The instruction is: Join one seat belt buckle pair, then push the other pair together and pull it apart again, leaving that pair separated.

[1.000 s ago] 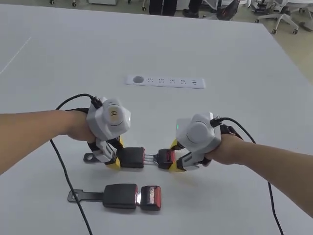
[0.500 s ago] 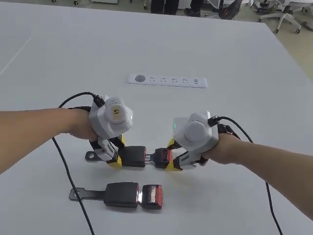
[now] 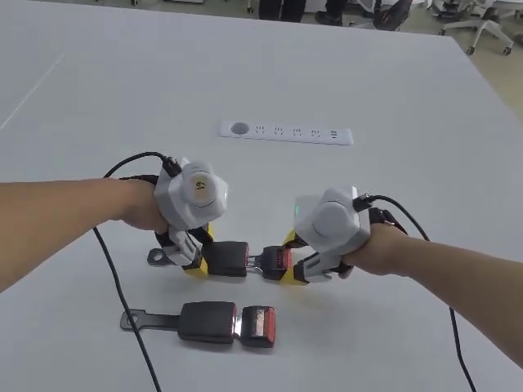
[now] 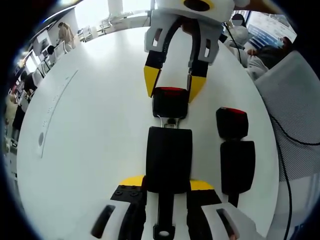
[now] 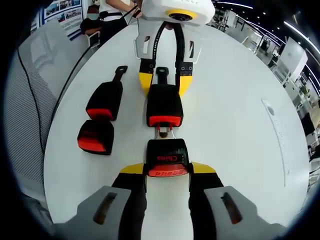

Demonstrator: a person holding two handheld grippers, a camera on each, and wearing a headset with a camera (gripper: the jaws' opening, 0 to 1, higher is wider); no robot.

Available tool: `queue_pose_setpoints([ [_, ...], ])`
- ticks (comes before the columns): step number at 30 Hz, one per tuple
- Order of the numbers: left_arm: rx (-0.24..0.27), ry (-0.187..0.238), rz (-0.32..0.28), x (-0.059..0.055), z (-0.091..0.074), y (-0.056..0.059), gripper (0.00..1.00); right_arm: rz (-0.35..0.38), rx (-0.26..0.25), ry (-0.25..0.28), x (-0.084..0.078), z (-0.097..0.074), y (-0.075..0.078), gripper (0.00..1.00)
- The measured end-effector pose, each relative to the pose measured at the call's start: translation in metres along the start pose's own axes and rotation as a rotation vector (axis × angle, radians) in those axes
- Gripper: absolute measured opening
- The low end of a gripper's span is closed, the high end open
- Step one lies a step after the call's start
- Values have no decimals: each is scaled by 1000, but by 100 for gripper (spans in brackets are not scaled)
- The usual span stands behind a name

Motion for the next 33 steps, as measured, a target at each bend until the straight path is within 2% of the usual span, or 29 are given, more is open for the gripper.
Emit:
queue_pose_setpoints([
  [6,-1,14,-16,-2,0,-1,30,25,-4,15,1,2,0,29],
  [12,-5,15,-2,-1,0,0,30,32,-6,9,1,3,0,29],
  [20,-5,17,-5,-1,0,1,30,14,-1,7,2,3,-1,29],
  [27,2,12,-14,-2,1,0,30,29,0,-7,3,4,0,28],
  [33,5,21,-27,-2,1,-1,29,29,-1,0,12,8,1,28],
])
Point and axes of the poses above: the centre of the closed fingertips' face, and the gripper's own axes: z roughly forward along the fingers, y roughly to its right, x roughly out of its top, the point moved 2 cm from there along -z, roughly backward along the fingers, and after that the axes turned 7 degrees about -z, right-handed, at the moved point
